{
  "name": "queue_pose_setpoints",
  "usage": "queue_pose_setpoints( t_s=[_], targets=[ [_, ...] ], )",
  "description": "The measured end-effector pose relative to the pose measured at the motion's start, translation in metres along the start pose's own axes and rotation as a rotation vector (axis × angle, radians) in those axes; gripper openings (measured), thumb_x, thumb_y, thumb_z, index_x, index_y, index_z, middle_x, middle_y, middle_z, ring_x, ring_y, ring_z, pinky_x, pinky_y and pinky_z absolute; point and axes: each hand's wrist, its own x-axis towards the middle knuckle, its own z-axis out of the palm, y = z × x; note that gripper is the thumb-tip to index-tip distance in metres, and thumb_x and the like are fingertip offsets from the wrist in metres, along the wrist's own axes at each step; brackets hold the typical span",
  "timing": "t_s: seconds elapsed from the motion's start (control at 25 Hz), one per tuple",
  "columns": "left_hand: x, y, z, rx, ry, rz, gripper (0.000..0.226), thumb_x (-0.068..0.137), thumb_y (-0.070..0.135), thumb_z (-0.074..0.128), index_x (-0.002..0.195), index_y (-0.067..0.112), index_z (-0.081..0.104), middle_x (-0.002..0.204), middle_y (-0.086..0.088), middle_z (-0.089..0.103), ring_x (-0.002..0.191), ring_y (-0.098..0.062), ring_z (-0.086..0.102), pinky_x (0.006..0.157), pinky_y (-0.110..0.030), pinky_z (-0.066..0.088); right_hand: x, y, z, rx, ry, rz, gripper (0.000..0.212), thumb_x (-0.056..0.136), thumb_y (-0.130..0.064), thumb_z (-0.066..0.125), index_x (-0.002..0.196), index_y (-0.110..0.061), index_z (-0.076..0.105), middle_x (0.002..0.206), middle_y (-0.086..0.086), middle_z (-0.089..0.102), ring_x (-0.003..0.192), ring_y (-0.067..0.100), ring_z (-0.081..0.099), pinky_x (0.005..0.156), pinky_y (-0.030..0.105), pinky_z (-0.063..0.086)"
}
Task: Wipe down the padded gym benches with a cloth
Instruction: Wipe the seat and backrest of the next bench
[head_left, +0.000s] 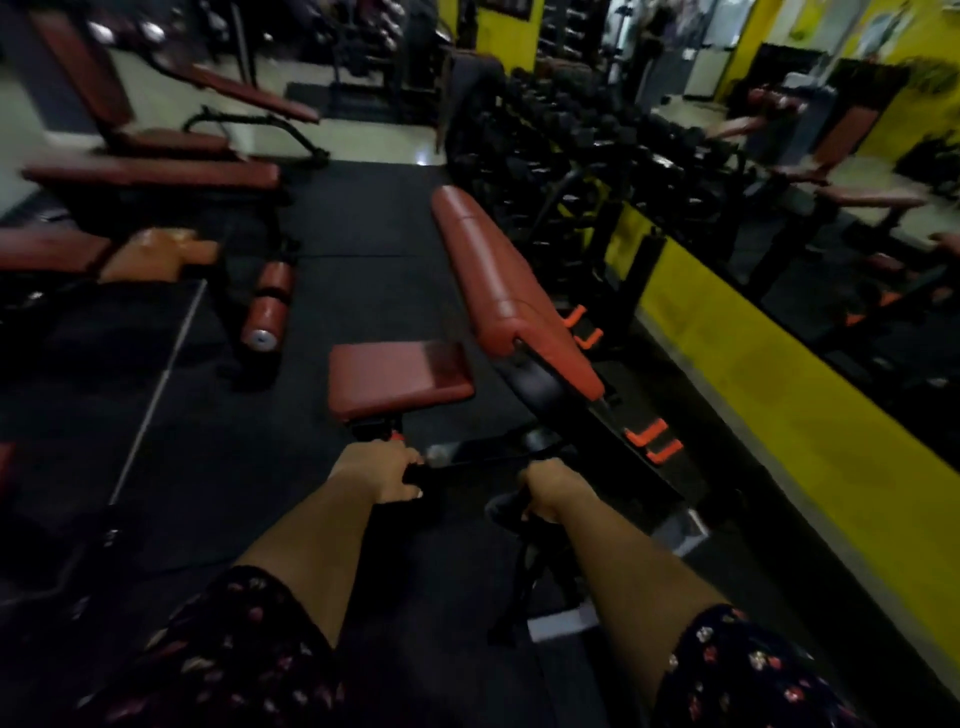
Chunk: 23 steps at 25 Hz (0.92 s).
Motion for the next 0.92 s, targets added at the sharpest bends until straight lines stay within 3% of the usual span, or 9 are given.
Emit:
queue_pose_setpoints(
  t_s=[0.2,0.32,0.48,0.68,0.92],
  targets=[
    [0.004,-0.093,-0.004,-0.073,-0.015,-0.203,0.060,0.091,0.057,0.054,0.145,0.035,0.041,0.139,0.003,0.049,0.124,-0.022,0.051,0.096,-0.039,0.047,0.082,-0.080,-0.054,-0.038,0.054,-0.151,0.049,0.083,-0.025,0.073,0.128,-0.013,0.058,0.128,0.012,0.057,0.124,0.032,0.050,0.097,0.040,0.048],
    [-0.001,-0.140,-0.007,-0.138,-0.020,-0.336,0.062,0.090,0.057,0.055,0.146,0.036,0.038,0.143,0.003,0.046,0.127,-0.023,0.050,0.099,-0.041,0.045,0.121,-0.128,-0.091,-0.065,0.059,-0.277,0.043,0.084,-0.021,0.073,0.124,-0.011,0.061,0.127,0.013,0.060,0.122,0.029,0.053,0.097,0.040,0.048],
    [-0.010,-0.203,-0.009,-0.185,-0.023,-0.514,0.063,0.091,0.058,0.056,0.147,0.036,0.038,0.144,0.005,0.045,0.130,-0.021,0.048,0.100,-0.042,0.044,0.180,-0.191,-0.125,-0.108,0.053,-0.453,0.039,0.087,-0.013,0.069,0.125,-0.006,0.061,0.124,0.014,0.061,0.119,0.028,0.056,0.093,0.031,0.043],
    [-0.001,-0.273,-0.013,-0.264,-0.004,-0.712,0.061,0.091,0.058,0.054,0.146,0.037,0.039,0.142,0.005,0.046,0.128,-0.021,0.049,0.094,-0.040,0.045,0.244,-0.261,-0.179,-0.361,0.066,-0.700,0.034,0.090,-0.027,0.066,0.121,-0.016,0.061,0.124,0.005,0.058,0.120,0.028,0.051,0.084,0.033,0.043],
    [0.028,-0.325,-0.034,-0.394,0.051,-0.865,0.061,0.092,0.056,0.054,0.147,0.036,0.038,0.143,0.003,0.046,0.127,-0.022,0.049,0.092,-0.038,0.045,0.341,-0.324,-0.231,-0.411,0.100,-0.856,0.028,0.087,-0.018,0.065,0.113,-0.010,0.060,0.121,0.009,0.056,0.116,0.031,0.051,0.091,0.038,0.048]
  ],
)
